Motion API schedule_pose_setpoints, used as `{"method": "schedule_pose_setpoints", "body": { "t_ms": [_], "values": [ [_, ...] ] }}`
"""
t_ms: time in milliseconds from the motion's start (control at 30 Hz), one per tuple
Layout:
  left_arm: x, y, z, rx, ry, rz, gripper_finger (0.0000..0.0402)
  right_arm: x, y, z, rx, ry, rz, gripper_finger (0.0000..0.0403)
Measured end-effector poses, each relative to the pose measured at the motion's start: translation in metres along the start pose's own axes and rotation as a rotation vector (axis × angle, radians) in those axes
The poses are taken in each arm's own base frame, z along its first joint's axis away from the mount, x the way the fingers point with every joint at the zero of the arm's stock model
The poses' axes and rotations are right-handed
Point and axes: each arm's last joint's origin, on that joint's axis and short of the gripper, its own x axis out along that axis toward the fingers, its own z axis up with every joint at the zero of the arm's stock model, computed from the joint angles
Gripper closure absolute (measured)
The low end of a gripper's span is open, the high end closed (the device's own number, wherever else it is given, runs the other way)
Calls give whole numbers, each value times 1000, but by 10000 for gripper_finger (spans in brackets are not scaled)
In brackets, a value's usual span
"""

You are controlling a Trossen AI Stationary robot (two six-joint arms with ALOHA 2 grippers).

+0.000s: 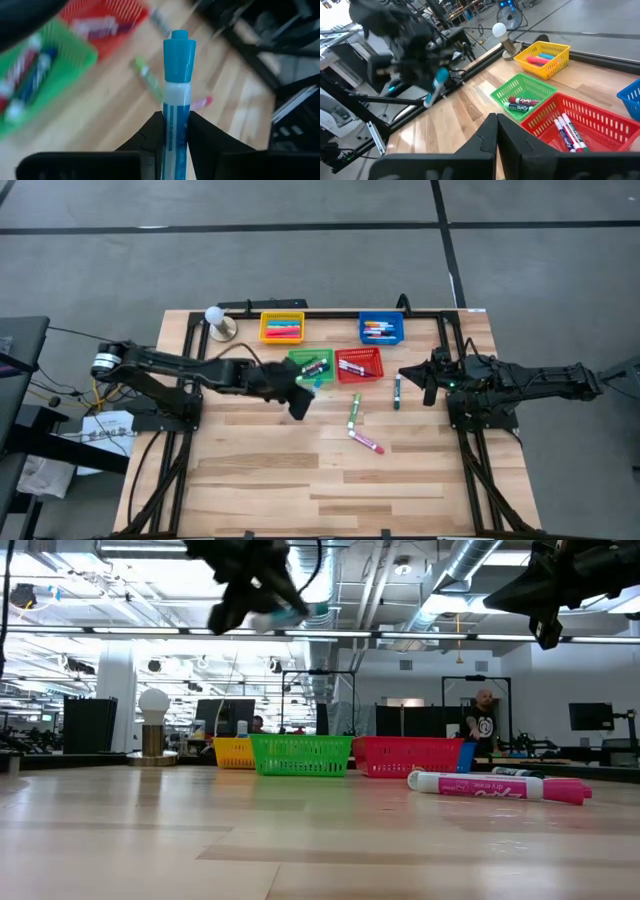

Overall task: Pick & Place Markers
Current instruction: Put the large light blue marker into the green bin

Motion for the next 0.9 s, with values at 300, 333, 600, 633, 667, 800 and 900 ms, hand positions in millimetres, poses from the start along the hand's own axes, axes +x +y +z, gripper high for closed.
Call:
{"method": "schedule_pose_setpoints", "body": {
  "t_ms": [300,333,600,633,667,800,900],
  "values": [
    [-9,3,40,161,-274,-102,338,0,0,1,2,-5,3,403],
    [-9,5,43,171,-283,-93,338,0,0,1,2,-5,3,403],
    [-17,17,73,293,-364,-30,338,0,0,1,2,-6,3,403],
    [-19,18,78,307,-378,-23,338,0,0,1,2,-6,3,403],
    [-22,18,83,318,-391,-22,338,0,0,1,2,-5,3,403],
    [-21,20,102,374,-410,-46,338,0,0,1,2,-6,3,403],
    [-14,18,115,424,-406,-59,338,0,0,0,1,-5,1,403]
  ]
}}
